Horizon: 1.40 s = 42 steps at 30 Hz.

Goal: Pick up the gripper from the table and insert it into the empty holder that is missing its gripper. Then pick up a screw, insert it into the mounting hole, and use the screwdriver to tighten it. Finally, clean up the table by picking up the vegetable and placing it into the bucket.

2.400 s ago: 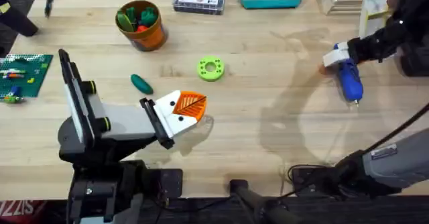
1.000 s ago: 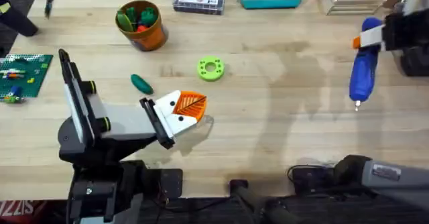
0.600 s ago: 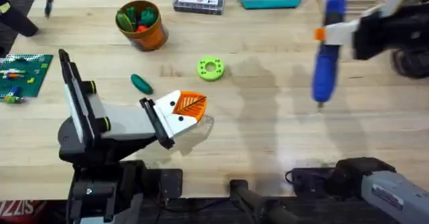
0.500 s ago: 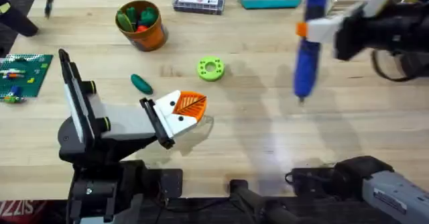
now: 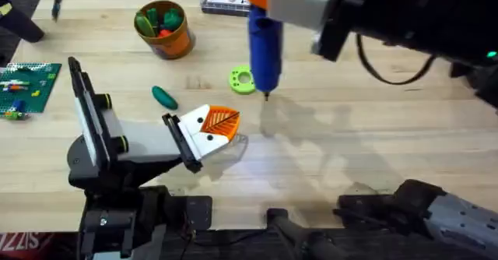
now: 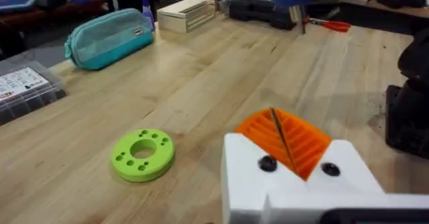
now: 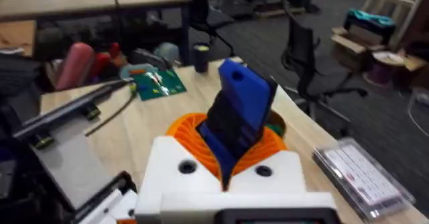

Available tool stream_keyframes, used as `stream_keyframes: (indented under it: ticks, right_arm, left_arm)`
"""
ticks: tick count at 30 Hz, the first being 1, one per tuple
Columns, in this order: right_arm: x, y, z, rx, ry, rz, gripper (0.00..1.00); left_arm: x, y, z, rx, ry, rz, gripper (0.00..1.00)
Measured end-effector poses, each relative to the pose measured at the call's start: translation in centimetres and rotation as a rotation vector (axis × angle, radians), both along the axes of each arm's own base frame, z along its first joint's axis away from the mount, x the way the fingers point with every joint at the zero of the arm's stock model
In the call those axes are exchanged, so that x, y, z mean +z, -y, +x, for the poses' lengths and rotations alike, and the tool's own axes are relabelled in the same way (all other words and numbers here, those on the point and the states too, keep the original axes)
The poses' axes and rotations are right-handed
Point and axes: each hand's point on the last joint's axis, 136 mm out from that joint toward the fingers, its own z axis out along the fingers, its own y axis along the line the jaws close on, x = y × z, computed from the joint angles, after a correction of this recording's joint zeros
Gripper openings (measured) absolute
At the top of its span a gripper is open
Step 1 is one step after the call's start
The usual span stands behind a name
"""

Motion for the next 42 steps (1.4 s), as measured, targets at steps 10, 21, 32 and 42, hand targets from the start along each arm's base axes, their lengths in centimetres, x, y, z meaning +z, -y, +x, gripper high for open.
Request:
stream_keyframes:
  ticks: [10,21,32,42]
  right_arm:
    - [0.0,-5.4,-2.5,0.158,0.029,0.047,0.009]
    - [0.3,-9.0,-5.4,0.325,0.097,0.125,0.009]
    - [-1.4,-6.3,-7.0,0.337,0.253,0.315,0.009]
    - [-1.5,-6.1,-7.5,0.348,0.301,0.316,0.009]
  left_arm:
    - [0.0,0.0,0.0,0.0,0.0,0.0,0.012]
    - [0.0,0.0,0.0,0.0,0.0,0.0,0.012]
    - [0.0,0.0,0.0,0.0,0.0,0.0,0.012]
    - [0.0,0.0,0.0,0.0,0.0,0.0,0.012]
